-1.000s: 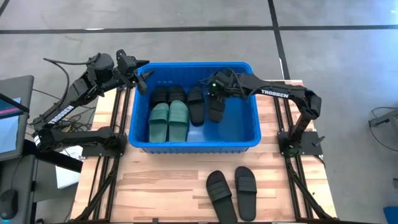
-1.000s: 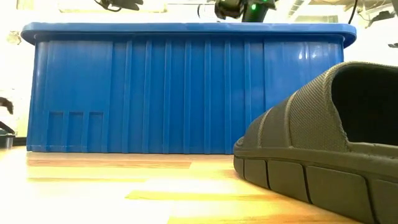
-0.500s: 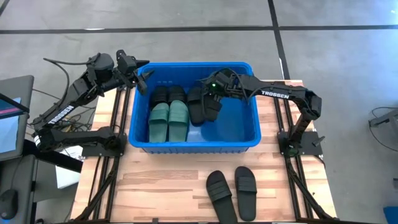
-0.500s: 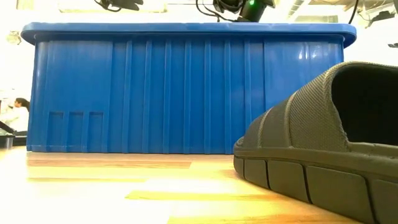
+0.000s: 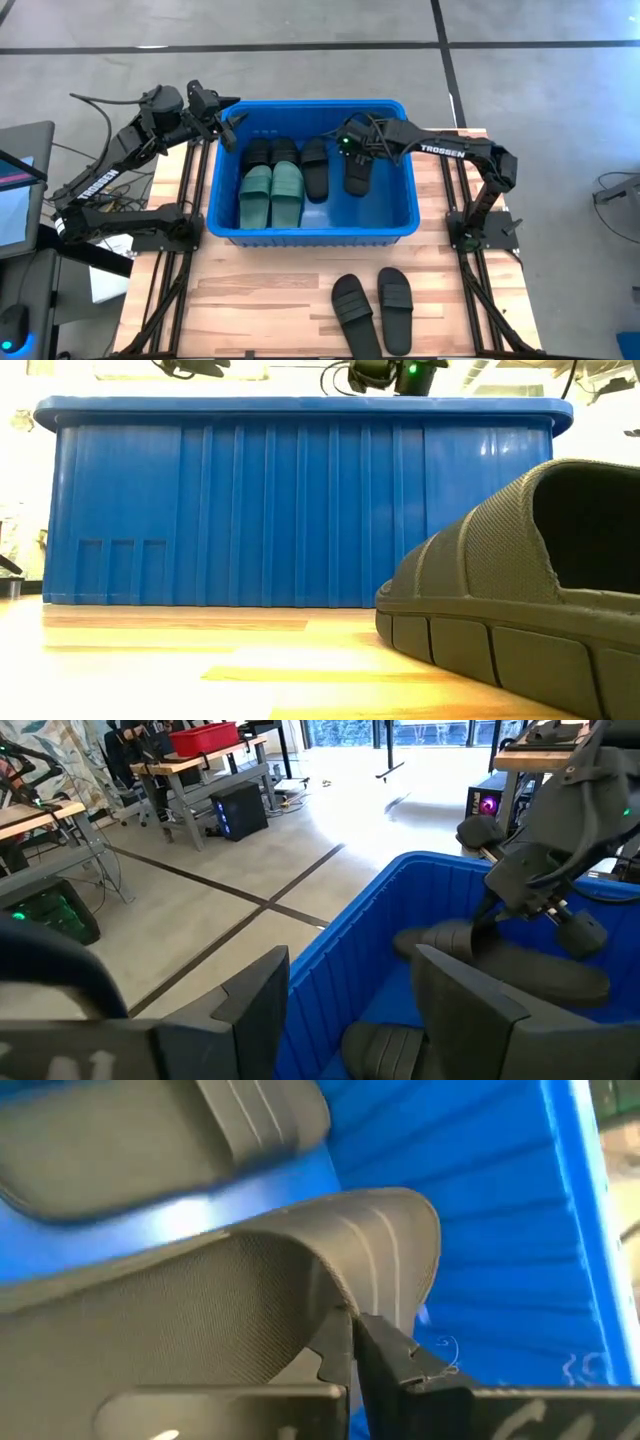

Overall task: Pick and place slides into bin
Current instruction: Adjust the black slide in the blue bin

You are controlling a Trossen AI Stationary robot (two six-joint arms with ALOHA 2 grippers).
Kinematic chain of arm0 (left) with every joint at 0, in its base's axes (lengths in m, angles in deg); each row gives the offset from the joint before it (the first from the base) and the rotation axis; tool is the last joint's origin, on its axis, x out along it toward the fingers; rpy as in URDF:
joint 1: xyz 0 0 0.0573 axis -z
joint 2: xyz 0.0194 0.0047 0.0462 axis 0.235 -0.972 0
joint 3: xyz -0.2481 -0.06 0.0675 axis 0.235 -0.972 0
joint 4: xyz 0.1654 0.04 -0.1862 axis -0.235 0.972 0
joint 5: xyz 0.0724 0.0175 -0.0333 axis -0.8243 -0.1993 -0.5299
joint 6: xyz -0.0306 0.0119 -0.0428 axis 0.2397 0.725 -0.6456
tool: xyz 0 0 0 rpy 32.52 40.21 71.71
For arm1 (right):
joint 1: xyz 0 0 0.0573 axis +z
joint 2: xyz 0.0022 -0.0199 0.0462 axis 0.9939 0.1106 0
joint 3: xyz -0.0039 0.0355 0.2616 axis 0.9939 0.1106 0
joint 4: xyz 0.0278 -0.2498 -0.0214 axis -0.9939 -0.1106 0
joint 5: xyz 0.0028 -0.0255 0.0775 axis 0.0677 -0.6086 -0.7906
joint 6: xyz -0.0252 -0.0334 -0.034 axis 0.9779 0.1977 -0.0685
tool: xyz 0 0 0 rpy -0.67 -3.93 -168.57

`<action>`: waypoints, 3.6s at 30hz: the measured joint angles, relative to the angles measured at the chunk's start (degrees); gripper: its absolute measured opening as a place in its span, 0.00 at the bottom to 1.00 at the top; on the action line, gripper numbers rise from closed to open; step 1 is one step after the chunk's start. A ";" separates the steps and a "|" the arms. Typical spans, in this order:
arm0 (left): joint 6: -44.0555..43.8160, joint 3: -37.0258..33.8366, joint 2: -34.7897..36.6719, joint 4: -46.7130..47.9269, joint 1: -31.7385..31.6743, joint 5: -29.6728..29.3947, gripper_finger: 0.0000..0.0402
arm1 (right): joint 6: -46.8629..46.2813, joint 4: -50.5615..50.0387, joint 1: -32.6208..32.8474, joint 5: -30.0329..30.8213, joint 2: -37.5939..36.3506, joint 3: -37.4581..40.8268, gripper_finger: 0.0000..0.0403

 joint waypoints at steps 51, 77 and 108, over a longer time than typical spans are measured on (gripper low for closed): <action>-0.63 0.00 0.00 0.30 0.08 0.48 0.50 | 4.85 1.09 -5.20 1.05 -5.60 12.06 0.00; -1.78 0.00 0.00 0.23 0.08 -0.98 0.50 | 16.52 8.93 -13.05 -5.37 -5.62 17.40 0.00; -3.98 0.00 -0.02 -0.05 0.07 -2.05 0.50 | 26.68 7.20 -16.04 -16.19 -5.53 17.46 0.00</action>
